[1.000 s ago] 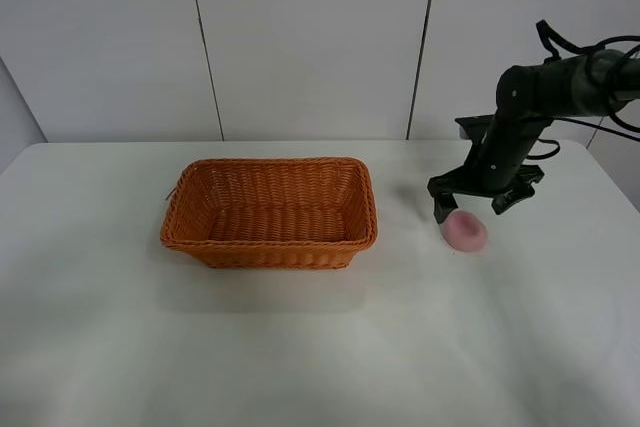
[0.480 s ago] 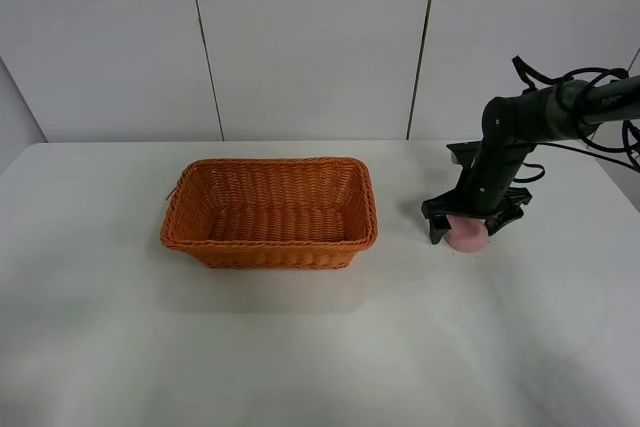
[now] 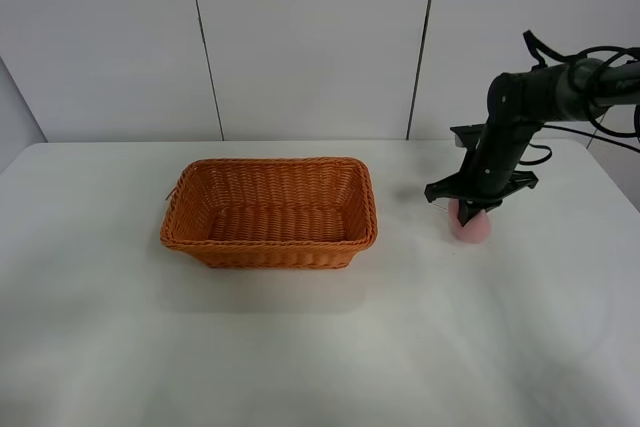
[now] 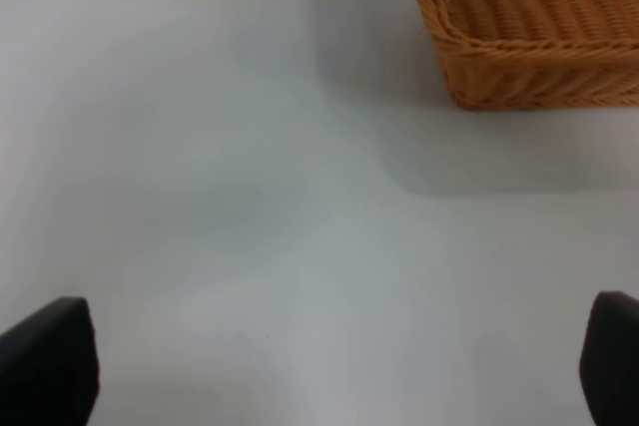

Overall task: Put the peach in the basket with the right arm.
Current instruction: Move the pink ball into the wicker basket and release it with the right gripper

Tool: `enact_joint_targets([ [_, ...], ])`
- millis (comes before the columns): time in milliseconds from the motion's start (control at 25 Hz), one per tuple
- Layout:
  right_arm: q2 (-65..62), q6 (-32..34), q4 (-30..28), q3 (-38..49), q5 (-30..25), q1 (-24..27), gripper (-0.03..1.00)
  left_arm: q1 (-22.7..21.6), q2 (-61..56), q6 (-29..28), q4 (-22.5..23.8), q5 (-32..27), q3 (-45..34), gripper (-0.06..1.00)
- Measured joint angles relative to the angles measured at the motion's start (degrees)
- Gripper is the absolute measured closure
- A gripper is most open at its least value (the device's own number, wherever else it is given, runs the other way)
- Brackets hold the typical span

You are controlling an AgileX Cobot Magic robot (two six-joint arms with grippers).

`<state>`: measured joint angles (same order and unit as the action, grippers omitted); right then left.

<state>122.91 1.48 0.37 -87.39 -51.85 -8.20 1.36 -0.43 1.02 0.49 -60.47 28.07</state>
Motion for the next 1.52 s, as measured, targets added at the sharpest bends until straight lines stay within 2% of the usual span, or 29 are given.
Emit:
enact_joint_targets([
  [280,-3.3,0.0,0.0,-17.0,-13.9,0.0,0.96,0.0,0.0,0.0,0.0,0.0,0.0,-0.05],
  [400,-3.4,0.0,-0.9,-21.8,-16.1,0.0,0.96,0.0,0.0,0.0,0.0,0.0,0.0,-0.05],
  [560,-3.4,0.0,-1.3,-23.2,-17.7,-0.1,0.96,0.0,0.0,0.0,0.0,0.0,0.0,-0.05],
  [680,-3.4,0.0,-1.6,-23.4,-18.0,-1.3,0.96,0.0,0.0,0.0,0.0,0.0,0.0,-0.05],
  [800,-3.4,0.0,-1.8,-25.2,-18.3,-4.6,0.96,0.0,0.0,0.0,0.0,0.0,0.0,-0.05],
  [1120,-3.4,0.6,-1.5,-29.8,-17.8,-19.4,0.96,0.0,0.0,0.0,0.0,0.0,0.0,-0.05],
  [1320,-2.2,1.8,-1.3,-30.0,-13.9,-27.5,0.96,0.0,0.0,0.0,0.0,0.0,0.0,-0.05],
  [1520,3.8,2.6,-1.2,-30.0,-6.5,-32.1,0.96,0.0,0.0,0.0,0.0,0.0,0.0,-0.05],
])
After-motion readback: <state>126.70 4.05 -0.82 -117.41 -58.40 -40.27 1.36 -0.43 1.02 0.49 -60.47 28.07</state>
